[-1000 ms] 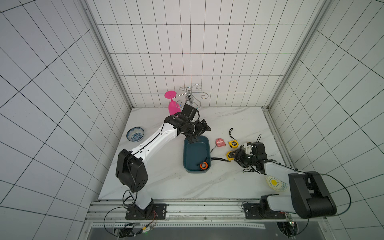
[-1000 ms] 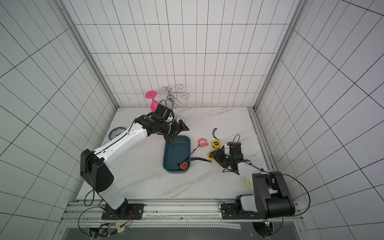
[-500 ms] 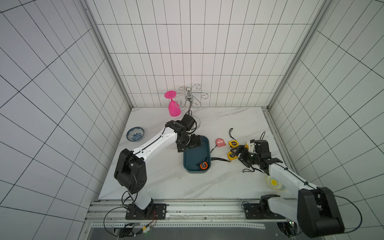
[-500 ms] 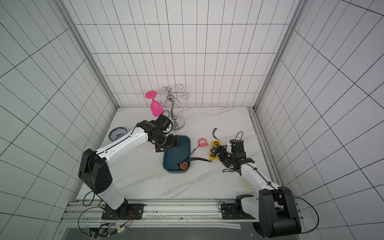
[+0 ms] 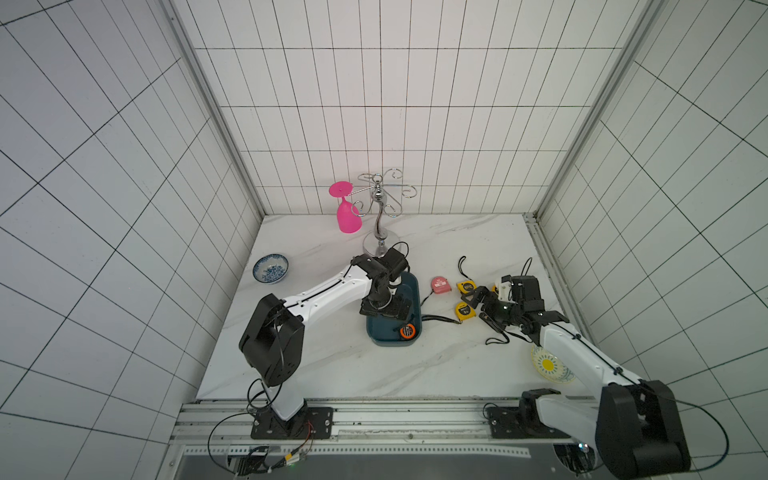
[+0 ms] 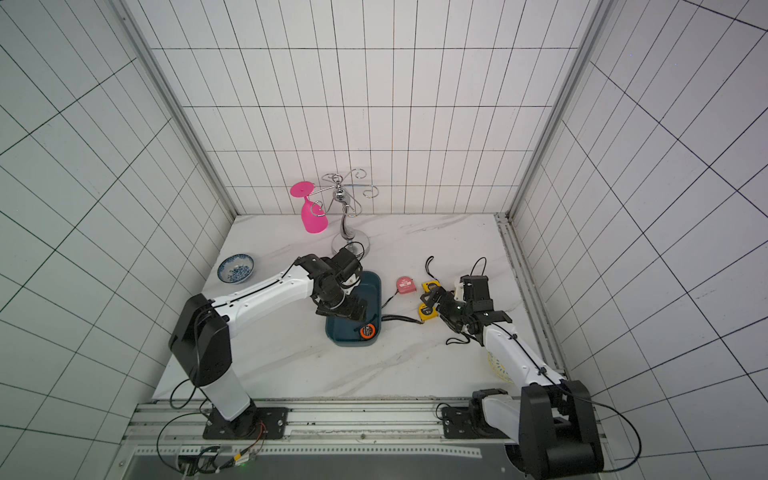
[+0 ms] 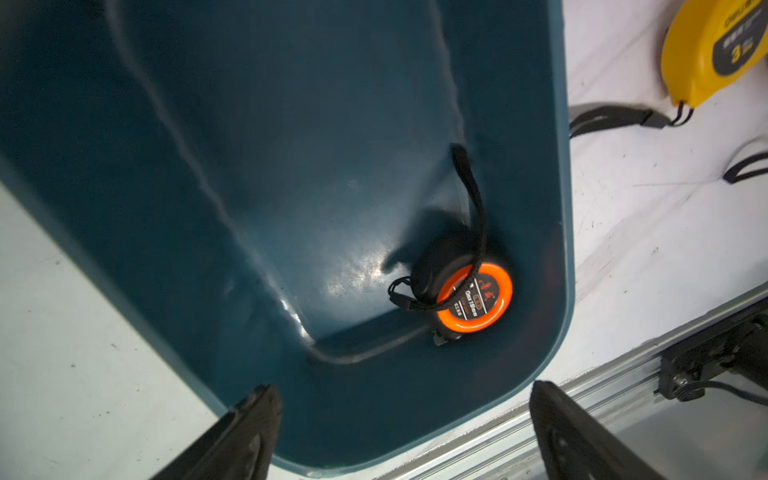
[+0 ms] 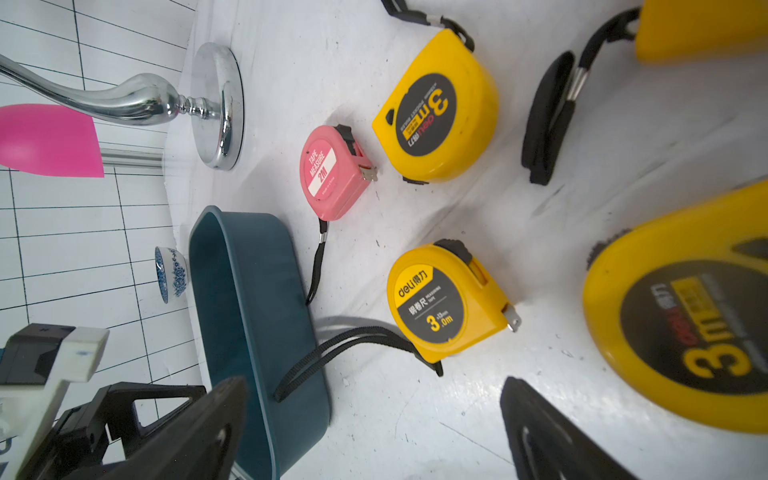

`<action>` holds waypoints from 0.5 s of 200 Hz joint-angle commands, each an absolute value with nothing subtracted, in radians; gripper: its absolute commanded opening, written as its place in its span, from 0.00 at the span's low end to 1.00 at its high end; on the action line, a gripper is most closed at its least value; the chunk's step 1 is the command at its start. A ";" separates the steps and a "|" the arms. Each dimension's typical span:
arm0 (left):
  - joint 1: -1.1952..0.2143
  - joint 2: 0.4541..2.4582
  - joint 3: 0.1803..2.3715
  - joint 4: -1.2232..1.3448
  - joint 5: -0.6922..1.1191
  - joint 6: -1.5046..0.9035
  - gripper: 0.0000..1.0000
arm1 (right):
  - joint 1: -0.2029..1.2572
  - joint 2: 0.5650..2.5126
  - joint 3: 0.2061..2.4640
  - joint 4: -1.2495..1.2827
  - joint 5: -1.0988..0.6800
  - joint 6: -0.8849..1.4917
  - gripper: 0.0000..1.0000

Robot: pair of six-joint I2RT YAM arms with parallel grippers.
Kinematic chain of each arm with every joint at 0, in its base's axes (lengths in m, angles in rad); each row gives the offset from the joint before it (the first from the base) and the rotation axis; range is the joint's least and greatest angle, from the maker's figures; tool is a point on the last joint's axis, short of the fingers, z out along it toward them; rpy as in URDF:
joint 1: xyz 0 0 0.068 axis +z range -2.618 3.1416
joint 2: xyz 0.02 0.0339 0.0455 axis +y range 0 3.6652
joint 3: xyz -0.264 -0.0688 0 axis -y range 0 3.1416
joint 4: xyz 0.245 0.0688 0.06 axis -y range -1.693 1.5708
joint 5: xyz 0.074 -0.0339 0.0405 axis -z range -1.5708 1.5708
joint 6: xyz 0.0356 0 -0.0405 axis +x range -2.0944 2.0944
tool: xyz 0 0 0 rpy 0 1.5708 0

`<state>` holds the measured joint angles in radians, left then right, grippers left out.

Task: Take the tape measure out of the storage box
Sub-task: Pick up the tape measure from the storage box.

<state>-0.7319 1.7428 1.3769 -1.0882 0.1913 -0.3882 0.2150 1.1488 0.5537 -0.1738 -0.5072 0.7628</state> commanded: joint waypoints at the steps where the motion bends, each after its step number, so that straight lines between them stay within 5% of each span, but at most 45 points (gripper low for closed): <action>1: -0.750 1.768 1.358 -1.058 0.161 -0.334 0.97 | 0.206 1.125 0.600 -0.204 -0.483 0.747 0.99; 100: -0.831 1.833 1.324 -0.943 0.154 -0.298 0.97 | 0.206 1.123 0.600 -0.208 -0.482 0.744 0.99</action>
